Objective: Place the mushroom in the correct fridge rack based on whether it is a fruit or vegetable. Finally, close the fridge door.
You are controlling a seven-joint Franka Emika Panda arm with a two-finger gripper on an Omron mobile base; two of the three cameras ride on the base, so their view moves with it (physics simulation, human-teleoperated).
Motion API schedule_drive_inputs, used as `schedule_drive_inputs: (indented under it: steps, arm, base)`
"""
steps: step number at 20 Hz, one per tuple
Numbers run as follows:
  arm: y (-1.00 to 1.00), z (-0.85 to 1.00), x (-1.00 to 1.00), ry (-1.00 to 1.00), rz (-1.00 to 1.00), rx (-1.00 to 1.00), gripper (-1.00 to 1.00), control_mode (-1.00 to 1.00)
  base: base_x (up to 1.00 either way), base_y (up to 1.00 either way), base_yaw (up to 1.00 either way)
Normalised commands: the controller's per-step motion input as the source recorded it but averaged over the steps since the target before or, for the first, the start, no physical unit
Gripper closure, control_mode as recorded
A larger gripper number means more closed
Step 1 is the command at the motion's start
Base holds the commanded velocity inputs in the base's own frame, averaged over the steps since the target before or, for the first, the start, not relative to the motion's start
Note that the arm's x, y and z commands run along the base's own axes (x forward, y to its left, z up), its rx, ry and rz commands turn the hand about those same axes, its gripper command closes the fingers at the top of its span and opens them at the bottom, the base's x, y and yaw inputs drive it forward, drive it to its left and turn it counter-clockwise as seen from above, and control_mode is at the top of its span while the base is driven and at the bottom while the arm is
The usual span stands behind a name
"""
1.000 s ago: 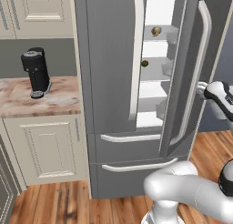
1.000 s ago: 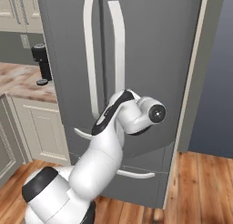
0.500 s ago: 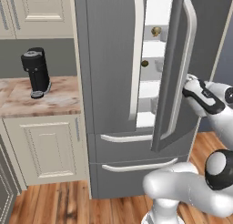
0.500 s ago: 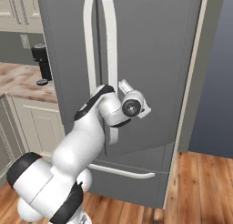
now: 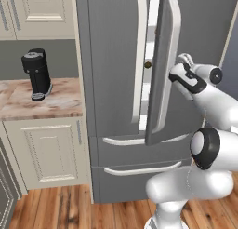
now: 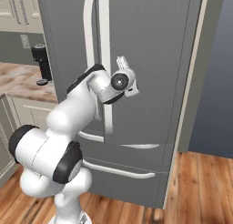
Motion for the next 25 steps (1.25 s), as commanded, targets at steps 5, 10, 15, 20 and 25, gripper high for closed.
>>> schedule_drive_inputs:
  steps: [5,10,15,20,25]
  arm:
    - [0.0,0.2,0.75,-0.02,-0.13,0.22,-1.0,-1.0]
    - [0.0,0.12,0.77,-0.01,-0.14,0.04,-1.0,-1.0]
    - [0.0,0.0,0.52,0.02,-0.07,0.0,-1.0,-1.0]
    - [-0.01,0.0,0.16,0.01,0.0,0.0,-1.0,-1.0]
    - [0.0,0.0,0.0,0.0,0.0,0.0,-1.0,-1.0]
  base:
    - [0.0,0.0,0.0]
    - [0.0,0.0,0.0]
    - [0.0,0.0,0.0]
    - [0.0,0.0,0.0]
    - [0.0,0.0,0.0]
